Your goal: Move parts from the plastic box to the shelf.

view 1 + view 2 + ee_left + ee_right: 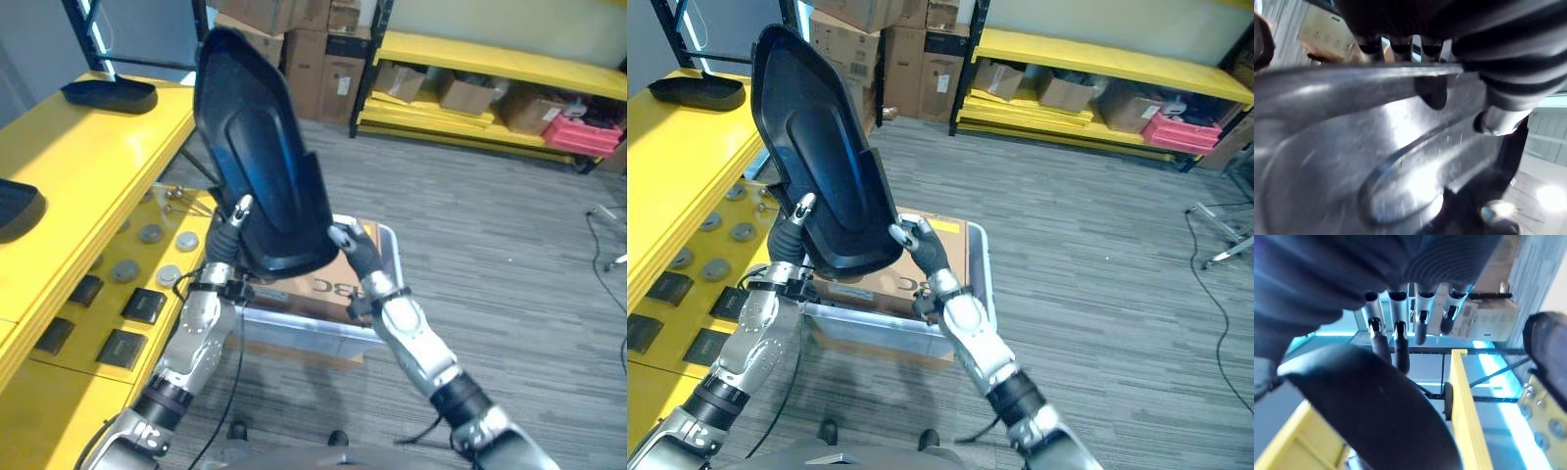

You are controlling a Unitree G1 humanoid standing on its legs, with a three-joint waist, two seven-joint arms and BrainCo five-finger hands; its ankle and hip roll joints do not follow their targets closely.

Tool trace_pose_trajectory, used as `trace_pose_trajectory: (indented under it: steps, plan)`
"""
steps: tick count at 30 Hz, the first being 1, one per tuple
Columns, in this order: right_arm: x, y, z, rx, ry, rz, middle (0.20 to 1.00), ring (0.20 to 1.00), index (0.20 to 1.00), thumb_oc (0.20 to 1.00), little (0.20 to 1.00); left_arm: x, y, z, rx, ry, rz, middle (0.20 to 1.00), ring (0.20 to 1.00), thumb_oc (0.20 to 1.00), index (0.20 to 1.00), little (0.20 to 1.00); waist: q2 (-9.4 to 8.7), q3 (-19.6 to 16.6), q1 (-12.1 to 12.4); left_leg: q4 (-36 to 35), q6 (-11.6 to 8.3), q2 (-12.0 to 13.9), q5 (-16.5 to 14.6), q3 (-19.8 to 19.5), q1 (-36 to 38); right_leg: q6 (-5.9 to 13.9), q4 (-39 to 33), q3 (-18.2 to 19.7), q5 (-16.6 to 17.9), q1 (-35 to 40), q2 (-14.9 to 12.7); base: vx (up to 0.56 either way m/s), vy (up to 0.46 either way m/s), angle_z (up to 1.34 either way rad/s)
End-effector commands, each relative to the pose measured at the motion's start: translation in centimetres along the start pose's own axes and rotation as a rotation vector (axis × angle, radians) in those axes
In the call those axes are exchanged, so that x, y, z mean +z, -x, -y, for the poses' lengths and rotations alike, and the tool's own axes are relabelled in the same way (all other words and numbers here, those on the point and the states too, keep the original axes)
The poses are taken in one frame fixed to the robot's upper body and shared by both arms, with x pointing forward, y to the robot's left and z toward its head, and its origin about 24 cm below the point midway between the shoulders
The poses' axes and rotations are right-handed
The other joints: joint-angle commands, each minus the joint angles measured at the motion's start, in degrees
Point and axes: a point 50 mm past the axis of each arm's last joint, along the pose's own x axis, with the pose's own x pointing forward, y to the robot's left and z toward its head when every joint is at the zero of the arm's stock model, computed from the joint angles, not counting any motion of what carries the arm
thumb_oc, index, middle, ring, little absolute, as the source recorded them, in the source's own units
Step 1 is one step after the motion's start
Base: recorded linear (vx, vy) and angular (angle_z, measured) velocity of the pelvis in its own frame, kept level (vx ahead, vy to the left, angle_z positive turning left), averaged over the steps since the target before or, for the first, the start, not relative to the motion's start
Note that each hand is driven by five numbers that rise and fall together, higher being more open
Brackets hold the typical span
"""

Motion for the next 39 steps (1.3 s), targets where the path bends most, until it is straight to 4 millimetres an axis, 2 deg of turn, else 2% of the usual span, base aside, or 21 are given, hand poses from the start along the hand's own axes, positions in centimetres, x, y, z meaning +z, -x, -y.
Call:
trace_pose_trajectory:
  steps: [1,6,7,9,10,11,14,15,16,18,19,21,23,26,27,29,32,33,37,38,39]
  plan:
    - [1.7,0.0,2.6,-0.170,-0.093,0.103,1.000,1.000,1.000,1.000,1.000,4.4,-2.3,-0.7,0.071,-0.050,0.313,0.200,0.200,0.200,0.200,0.200,2.91,0.5,-1.7,-0.4,-2.41,4.3,0.0,2.2,2.8,1.37,1.9,-1.0,-4.3,4.1,0.2,0.02,0.037,0.01]
    - [-3.4,4.6,7.3,-0.361,0.029,-0.200,1.000,1.000,1.000,1.000,1.000,5.7,-1.1,-3.3,0.144,-0.152,0.384,0.200,0.200,0.200,0.200,0.200,3.48,1.0,-3.3,-0.4,-2.70,4.5,0.7,7.2,3.0,1.23,2.8,-4.1,-4.9,4.4,-0.3,0.03,0.058,0.12]
    - [-6.0,7.2,8.7,-0.444,0.083,-0.393,1.000,1.000,1.000,1.000,1.000,6.0,-0.9,-3.9,0.152,-0.136,0.394,0.200,0.200,0.200,0.200,0.200,3.49,1.2,-3.6,-0.4,-2.70,4.4,1.0,10.7,2.8,1.30,3.1,-6.3,-5.1,4.8,-0.6,0.05,0.103,0.67]
    - [-7.8,9.2,9.5,-0.497,0.104,-0.508,1.000,1.000,1.000,1.000,1.000,6.2,-0.8,-4.0,0.145,-0.146,0.407,0.200,0.200,0.200,0.200,0.200,3.45,1.5,-3.7,-0.4,-2.67,4.3,1.4,13.4,2.6,1.40,3.2,-8.1,-5.2,5.4,-0.8,0.05,0.106,1.00]
    - [-10.0,12.5,10.3,-0.555,0.110,-0.684,1.000,1.000,1.000,1.000,1.000,6.7,-0.9,-4.0,0.119,-0.139,0.429,0.200,0.200,0.200,0.200,0.200,3.38,1.9,-3.7,-0.2,-2.83,4.3,1.6,17.8,2.3,1.61,3.7,-11.3,-5.8,6.6,-1.1,0.04,0.123,0.89]
    - [-11.0,14.1,10.6,-0.569,0.122,-0.786,1.000,1.000,1.000,1.000,1.000,7.0,-1.0,-3.9,0.115,-0.147,0.450,0.200,0.200,0.200,0.200,0.200,3.35,2.0,-3.4,-0.2,-2.85,4.3,1.8,19.2,2.1,1.63,3.8,-12.5,-6.0,7.1,-1.1,0.10,0.179,0.89]
    - [-13.9,18.4,10.5,-0.487,0.200,-1.110,1.000,1.000,1.000,1.000,1.000,8.3,-1.1,-3.5,0.103,-0.209,0.512,0.200,0.200,0.200,0.200,0.200,3.18,2.1,-0.8,-0.2,-2.34,2.7,0.2,17.5,1.4,2.09,5.2,-12.9,-7.9,8.2,-1.3,0.10,0.190,1.40]
    - [-15.1,21.1,10.0,-0.415,0.256,-1.315,1.000,1.000,1.000,1.000,1.000,9.3,-1.1,-3.6,0.115,-0.262,0.551,0.200,0.200,0.200,0.200,0.200,3.40,2.2,1.7,-0.4,-1.61,1.5,0.0,14.9,0.3,2.12,7.7,-13.3,-9.3,8.2,-1.8,0.13,0.243,0.67]
    - [-15.6,22.3,9.7,-0.405,0.255,-1.398,1.000,1.000,1.000,1.000,1.000,9.7,-1.1,-3.7,0.116,-0.269,0.560,0.200,0.200,0.200,0.200,0.200,3.43,2.1,3.0,-0.4,-1.27,0.9,0.1,13.8,-0.1,2.54,9.5,-14.1,-9.6,8.0,-2.6,0.13,0.236,0.83]
    - [-16.1,24.3,9.1,-0.432,0.210,-1.549,1.000,1.000,1.000,1.000,1.000,10.6,-1.2,-3.6,0.096,-0.304,0.584,0.200,0.200,0.200,0.200,0.200,3.60,1.9,5.3,-0.4,0.42,-0.9,-0.4,12.5,-0.3,4.23,18.3,-15.0,-6.9,7.0,-5.3,0.14,0.259,0.88]
    - [-16.2,24.3,9.1,-0.454,0.195,-1.558,1.000,1.000,1.000,1.000,1.000,10.9,-1.2,-3.4,0.083,-0.323,0.596,0.200,0.200,0.200,0.200,0.200,3.72,2.1,5.5,-0.4,1.88,-1.7,0.4,13.1,-0.9,4.39,22.9,-15.4,-5.3,5.4,-6.4,0.16,0.309,0.78]
    - [-16.2,23.4,9.5,-0.485,0.168,-1.511,1.000,1.000,1.000,1.000,1.000,11.3,-1.2,-2.7,0.074,-0.400,0.629,0.200,0.200,0.200,0.200,0.200,4.05,2.6,5.3,-0.4,3.38,-3.0,-0.1,10.9,-0.9,5.08,32.5,-11.0,-2.2,1.4,-6.7,0.14,0.178,0.97]
    - [-16.3,22.1,9.6,-0.452,0.186,-1.449,1.000,1.000,1.000,1.000,1.000,11.3,-1.2,-2.6,0.093,-0.422,0.632,0.200,0.200,0.200,0.200,0.200,4.15,3.3,4.5,-0.4,3.69,-3.6,-0.4,8.8,-0.5,4.65,32.5,-7.9,-2.3,-1.4,-4.8,0.14,0.009,0.56]
    - [-16.3,20.1,9.3,-0.407,0.200,-1.351,1.000,1.000,1.000,1.000,1.000,11.1,-1.5,-2.9,0.115,-0.446,0.626,0.200,0.200,0.200,0.200,0.200,4.39,3.8,2.6,-0.4,3.03,-3.8,-0.2,4.4,0.0,3.41,26.5,-4.6,-3.4,-3.8,-1.3,0.13,-0.149,0.92]
    - [-16.3,19.2,9.4,-0.400,0.181,-1.304,1.000,1.000,1.000,1.000,1.000,10.9,-2.2,-2.9,0.119,-0.405,0.607,0.200,0.200,0.200,0.200,0.200,3.92,4.3,0.5,-0.4,3.05,-4.7,-0.9,0.0,0.7,2.84,20.2,-0.1,-4.7,-4.2,1.8,0.14,-0.242,0.74]
    - [-16.2,19.0,9.6,-0.368,0.176,-1.313,1.000,1.000,1.000,1.000,1.000,10.4,-2.7,-2.4,0.123,-0.410,0.600,0.200,0.200,0.200,0.200,0.200,3.84,4.2,-0.8,-0.4,2.71,-5.3,-0.4,-3.8,0.0,0.99,14.7,4.2,-6.3,-3.0,5.2,0.14,-0.287,0.98]
    - [-16.3,19.0,9.6,-0.299,0.194,-1.357,1.000,1.000,1.000,1.000,1.000,10.3,-2.8,-2.2,0.144,-0.408,0.588,0.200,0.200,0.200,0.200,0.200,3.33,4.0,0.0,-0.4,1.69,-5.8,0.5,-5.5,-1.2,0.07,9.6,5.2,-6.4,-0.5,6.1,0.06,-0.202,1.55]
    - [-16.5,19.3,9.3,-0.115,0.293,-1.458,1.000,1.000,1.000,1.000,1.000,10.3,-2.2,-2.6,0.164,-0.406,0.544,0.200,0.200,0.200,0.200,0.200,2.70,3.7,2.7,-0.1,0.46,-5.8,1.8,-5.8,-4.0,-0.36,4.5,5.2,-5.8,2.2,5.8,0.00,-0.249,0.98]
    - [-16.5,20.6,9.4,0.028,0.433,-1.553,1.000,1.000,1.000,1.000,1.000,9.8,-1.7,-2.6,0.112,-0.437,0.499,0.200,0.200,0.200,0.200,0.200,2.29,5.3,4.1,5.3,-0.77,-4.5,2.0,3.4,-9.0,-0.63,3.2,0.0,-5.9,4.7,3.8,-0.04,-0.041,0.82]
    - [-16.1,22.6,10.2,-0.055,0.404,-1.656,1.000,1.000,1.000,1.000,1.000,9.4,-1.5,-3.0,0.134,-0.412,0.467,0.200,0.200,0.200,0.200,0.200,2.29,5.7,3.9,7.5,-1.83,-1.5,1.7,8.2,-9.7,-0.44,3.2,-4.0,-5.8,5.4,2.6,-0.08,0.108,1.37]
    - [-15.6,24.2,10.9,-0.245,0.245,-1.704,1.000,1.000,1.000,1.000,1.000,9.2,-1.1,-3.6,0.178,-0.418,0.463,0.200,0.200,0.200,0.200,0.200,2.57,5.8,3.7,7.1,-2.80,1.1,2.0,9.4,-8.4,-0.29,3.4,-6.1,-5.8,5.8,1.9,-0.06,0.119,1.37]
